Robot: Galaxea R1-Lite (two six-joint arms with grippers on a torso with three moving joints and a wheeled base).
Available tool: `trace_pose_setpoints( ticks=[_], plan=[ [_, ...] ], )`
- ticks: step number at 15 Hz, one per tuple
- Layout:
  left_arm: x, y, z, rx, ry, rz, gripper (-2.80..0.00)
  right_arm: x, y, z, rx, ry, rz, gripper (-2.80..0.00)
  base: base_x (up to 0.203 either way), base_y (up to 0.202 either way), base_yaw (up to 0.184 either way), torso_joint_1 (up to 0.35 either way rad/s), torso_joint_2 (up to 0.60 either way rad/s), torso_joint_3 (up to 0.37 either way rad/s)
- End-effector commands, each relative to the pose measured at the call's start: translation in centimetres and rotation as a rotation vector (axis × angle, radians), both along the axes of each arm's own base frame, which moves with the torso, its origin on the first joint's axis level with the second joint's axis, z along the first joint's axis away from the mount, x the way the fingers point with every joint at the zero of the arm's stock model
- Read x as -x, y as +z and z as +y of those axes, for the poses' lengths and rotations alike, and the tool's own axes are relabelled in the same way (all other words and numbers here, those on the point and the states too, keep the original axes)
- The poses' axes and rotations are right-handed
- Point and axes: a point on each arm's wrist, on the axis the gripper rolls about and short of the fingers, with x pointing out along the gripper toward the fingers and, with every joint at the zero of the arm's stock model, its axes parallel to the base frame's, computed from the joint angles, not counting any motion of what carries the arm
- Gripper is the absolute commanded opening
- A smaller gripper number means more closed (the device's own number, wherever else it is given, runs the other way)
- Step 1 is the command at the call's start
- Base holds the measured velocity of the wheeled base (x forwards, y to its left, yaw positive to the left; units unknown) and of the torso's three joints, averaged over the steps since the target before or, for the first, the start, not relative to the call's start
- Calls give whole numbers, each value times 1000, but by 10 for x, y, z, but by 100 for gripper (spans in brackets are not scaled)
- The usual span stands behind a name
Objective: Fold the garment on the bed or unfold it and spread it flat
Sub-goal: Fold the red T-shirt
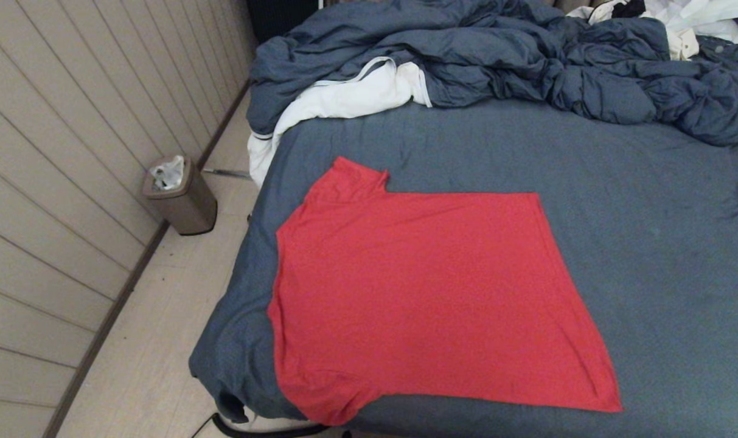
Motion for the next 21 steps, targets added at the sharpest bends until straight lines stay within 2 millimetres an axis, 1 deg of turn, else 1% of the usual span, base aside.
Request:
trace_pose_setpoints(
  ticks=[1, 21],
  plan=[
    [0, 0, 0, 4, -1, 0, -280, 0, 0, 0, 0, 1, 3, -280, 0, 0, 0, 0, 0, 0],
    [0, 0, 0, 4, -1, -1, -280, 0, 0, 0, 1, 0, 2, -280, 0, 0, 0, 0, 0, 0]
  ],
)
